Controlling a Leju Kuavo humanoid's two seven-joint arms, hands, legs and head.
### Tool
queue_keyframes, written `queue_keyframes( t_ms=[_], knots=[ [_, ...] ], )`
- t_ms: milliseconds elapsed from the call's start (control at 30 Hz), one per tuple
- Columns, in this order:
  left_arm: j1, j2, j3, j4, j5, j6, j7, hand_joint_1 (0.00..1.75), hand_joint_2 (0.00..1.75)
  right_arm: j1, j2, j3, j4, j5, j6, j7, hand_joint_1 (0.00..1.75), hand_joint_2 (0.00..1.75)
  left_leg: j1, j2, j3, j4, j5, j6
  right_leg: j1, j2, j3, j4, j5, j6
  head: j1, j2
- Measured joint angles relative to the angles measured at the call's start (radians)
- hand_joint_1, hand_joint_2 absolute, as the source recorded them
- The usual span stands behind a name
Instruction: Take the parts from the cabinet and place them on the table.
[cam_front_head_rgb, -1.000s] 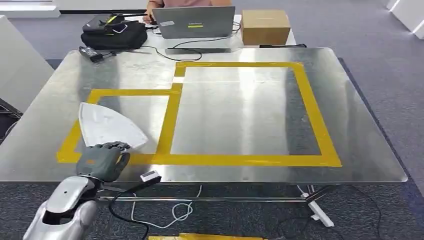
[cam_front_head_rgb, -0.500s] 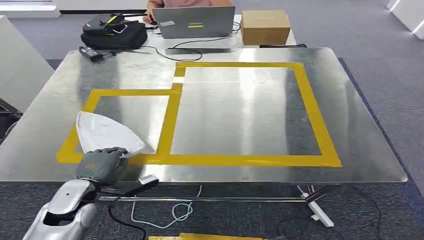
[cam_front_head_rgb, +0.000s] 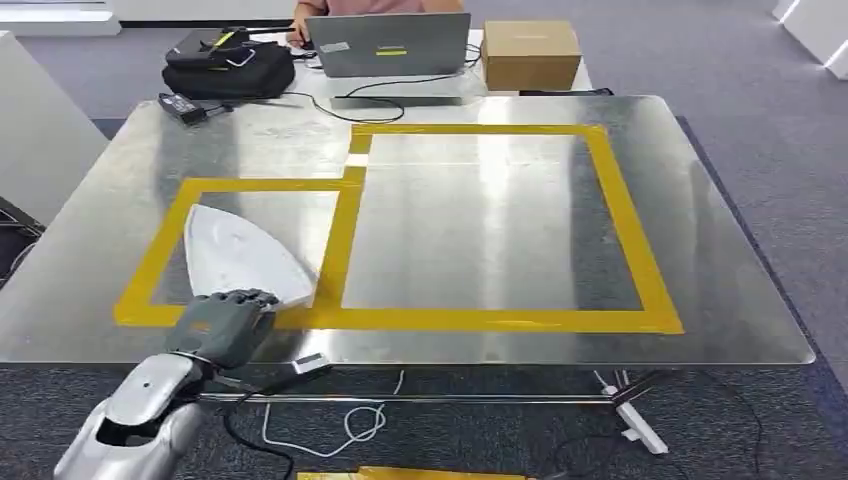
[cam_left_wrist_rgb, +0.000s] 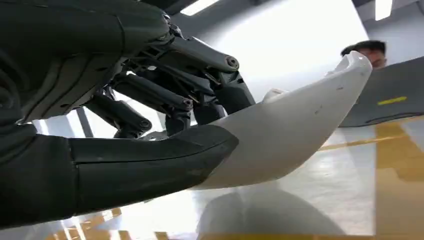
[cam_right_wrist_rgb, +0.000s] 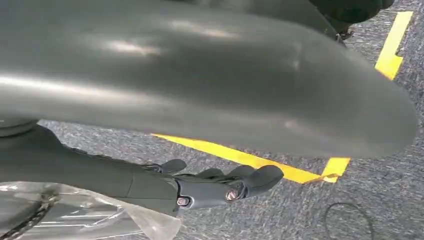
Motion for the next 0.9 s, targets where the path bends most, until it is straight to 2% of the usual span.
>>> queue_keyframes(
  t_ms=[533,900],
  knots=[
    [-0.038,-0.011,-0.035,0.003,0.000,-0.003,0.008,1.75,1.75,-0.016,0.000,-0.014,0.032,0.017,0.006,-0.016,0.00,0.00,0.000,0.000,0.000,0.000,0.000,0.000,0.000,0.000,0.000,0.000,0.000,0.000,0.000,0.000],
    [-0.040,-0.009,-0.046,0.003,0.000,-0.041,0.055,1.75,1.75,-0.020,0.000,-0.022,0.043,0.017,0.006,-0.017,0.00,0.00,0.000,0.000,0.000,0.000,0.000,0.000,0.000,0.000,0.000,0.000,0.000,0.000,0.000,0.000]
  ],
)
